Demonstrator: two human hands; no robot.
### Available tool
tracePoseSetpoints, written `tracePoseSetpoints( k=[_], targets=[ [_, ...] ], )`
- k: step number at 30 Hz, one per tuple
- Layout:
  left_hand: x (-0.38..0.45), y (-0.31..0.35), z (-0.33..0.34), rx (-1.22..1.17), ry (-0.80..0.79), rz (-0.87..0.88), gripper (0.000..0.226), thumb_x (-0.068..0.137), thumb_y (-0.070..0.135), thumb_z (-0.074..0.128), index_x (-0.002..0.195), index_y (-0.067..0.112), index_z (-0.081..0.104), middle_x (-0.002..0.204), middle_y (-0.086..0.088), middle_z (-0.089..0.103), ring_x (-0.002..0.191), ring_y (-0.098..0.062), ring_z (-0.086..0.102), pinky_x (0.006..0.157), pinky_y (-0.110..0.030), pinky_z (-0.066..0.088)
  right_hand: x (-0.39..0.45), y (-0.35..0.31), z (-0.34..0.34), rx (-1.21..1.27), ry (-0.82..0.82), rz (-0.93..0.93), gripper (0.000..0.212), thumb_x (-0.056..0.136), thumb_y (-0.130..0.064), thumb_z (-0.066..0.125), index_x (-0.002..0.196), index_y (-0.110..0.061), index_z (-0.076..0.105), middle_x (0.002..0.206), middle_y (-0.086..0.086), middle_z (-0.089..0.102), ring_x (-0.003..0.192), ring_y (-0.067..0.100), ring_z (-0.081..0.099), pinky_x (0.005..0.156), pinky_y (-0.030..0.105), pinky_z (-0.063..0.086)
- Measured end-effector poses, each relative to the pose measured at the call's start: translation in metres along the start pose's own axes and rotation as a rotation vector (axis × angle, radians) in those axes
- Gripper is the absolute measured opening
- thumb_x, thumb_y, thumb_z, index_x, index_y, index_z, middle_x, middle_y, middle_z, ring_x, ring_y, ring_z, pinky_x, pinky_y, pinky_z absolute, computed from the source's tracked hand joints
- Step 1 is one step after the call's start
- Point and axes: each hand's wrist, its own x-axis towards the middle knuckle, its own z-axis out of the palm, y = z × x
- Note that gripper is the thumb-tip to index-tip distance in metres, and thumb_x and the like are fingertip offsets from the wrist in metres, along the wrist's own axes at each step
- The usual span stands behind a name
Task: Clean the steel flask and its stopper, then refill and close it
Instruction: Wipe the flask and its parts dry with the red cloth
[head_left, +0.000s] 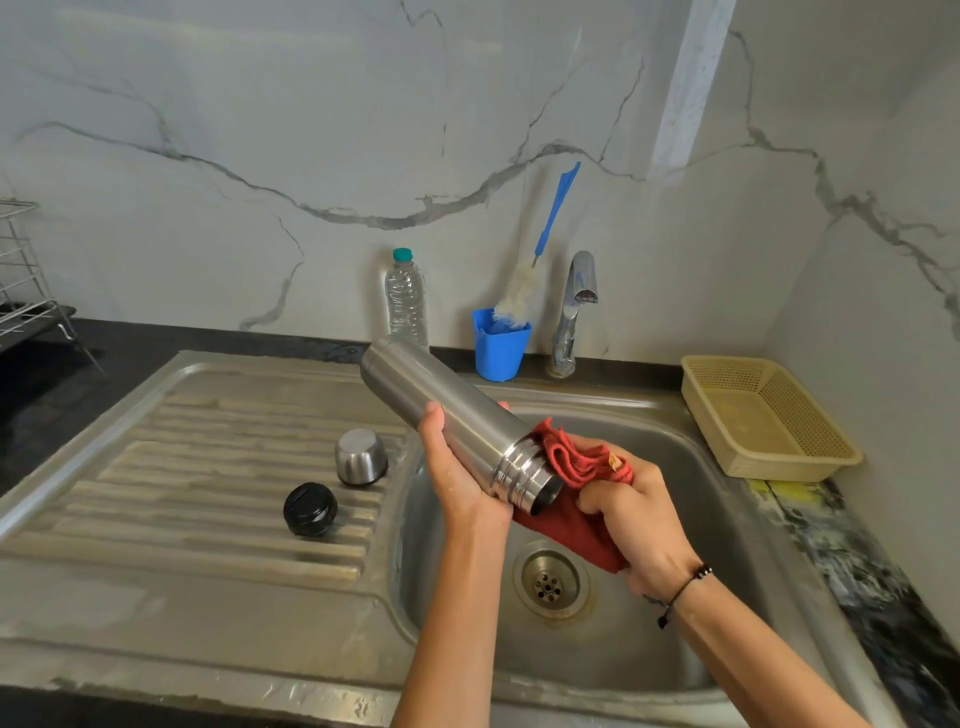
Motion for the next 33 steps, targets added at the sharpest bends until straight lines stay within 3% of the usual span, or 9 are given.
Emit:
tracePoseSetpoints(
  k=[5,10,14,17,19,21,24,27,33],
  targets=[
    [-0.002,0.007,-0.011,0.258,0.061,-0.039,0.065,0.073,0.048,0.067,0.126,0.015,0.052,0.101,-0.017,0.065,0.087,-0.029,0.066,0.071,-0.040,0.057,0.002,0.002,-0.016,-0.175,-0.104,0.024,0.060,0.068,0.020,0.042,0.087,-0.027,0.073,0.082,-0.004,0.074,0.078,0.009,0.065,0.064,0.016,0.047],
    [0.006,0.016,-0.020,0.439,-0.073,-0.024,0.067,0.069,0.029,0.075,0.130,0.020,0.047,0.105,-0.018,0.064,0.088,-0.031,0.065,0.074,-0.043,0.054,0.009,-0.013,-0.032,-0.475,0.075,-0.182,0.063,0.077,0.011,0.051,0.097,-0.047,0.065,0.092,-0.021,0.068,0.089,-0.005,0.059,0.080,0.012,0.042],
    [0.001,0.012,-0.017,0.546,-0.221,-0.097,0.060,0.074,0.042,0.076,0.123,0.025,0.047,0.107,-0.023,0.065,0.084,-0.040,0.068,0.068,-0.048,0.058,0.025,-0.046,-0.025,-0.653,0.221,-0.522,0.045,0.076,-0.010,0.044,0.113,-0.027,0.065,0.096,-0.008,0.066,0.075,0.001,0.058,0.074,0.002,0.043],
    [0.005,0.007,-0.013,0.670,-0.242,-0.033,0.064,0.063,0.042,0.084,0.118,0.029,0.055,0.109,-0.021,0.066,0.096,-0.042,0.066,0.080,-0.055,0.055,0.040,-0.060,-0.010,-0.827,0.212,-0.746,0.054,0.072,-0.026,0.037,0.118,-0.020,0.064,0.119,0.006,0.064,0.100,0.021,0.065,0.085,0.022,0.050],
    [0.007,0.007,-0.008,0.755,-0.262,0.014,0.059,0.061,0.037,0.082,0.114,0.029,0.058,0.107,-0.017,0.068,0.096,-0.034,0.067,0.082,-0.049,0.055,0.049,-0.066,0.004,-0.942,0.205,-0.847,0.051,0.076,-0.027,0.039,0.120,-0.019,0.063,0.126,0.012,0.060,0.104,0.032,0.064,0.079,0.039,0.055],
    [0.008,0.007,-0.004,0.782,-0.286,0.039,0.049,0.067,0.027,0.077,0.112,0.029,0.058,0.100,-0.010,0.071,0.090,-0.026,0.069,0.078,-0.041,0.057,0.057,-0.068,0.018,-1.052,0.176,-0.896,0.050,0.075,-0.027,0.041,0.119,-0.023,0.063,0.127,0.011,0.059,0.107,0.036,0.061,0.070,0.044,0.057],
    [0.006,0.009,0.001,0.789,-0.331,0.045,0.042,0.080,0.016,0.072,0.118,0.027,0.057,0.099,-0.007,0.073,0.090,-0.025,0.070,0.077,-0.040,0.056,0.066,-0.060,0.033,-1.181,0.127,-0.857,0.049,0.072,-0.026,0.038,0.111,-0.025,0.067,0.124,0.010,0.061,0.113,0.040,0.056,0.062,0.049,0.057],
    [0.005,0.011,-0.007,0.864,-0.359,0.036,0.037,0.086,0.013,0.066,0.116,0.031,0.058,0.100,-0.006,0.072,0.091,-0.023,0.069,0.077,-0.038,0.057,0.068,-0.055,0.032,-1.095,0.127,-0.733,0.046,0.071,-0.022,0.043,0.110,-0.025,0.069,0.126,0.007,0.061,0.114,0.038,0.056,0.074,0.050,0.056],
    [0.004,0.000,-0.012,0.925,-0.320,-0.010,0.053,0.064,0.037,0.071,0.114,0.036,0.056,0.092,0.001,0.071,0.080,-0.014,0.068,0.068,-0.031,0.055,0.078,-0.058,0.008,-0.690,0.117,-0.311,0.054,0.078,0.005,0.045,0.112,-0.031,0.067,0.122,-0.005,0.063,0.112,0.016,0.058,0.094,0.022,0.044]
  ],
)
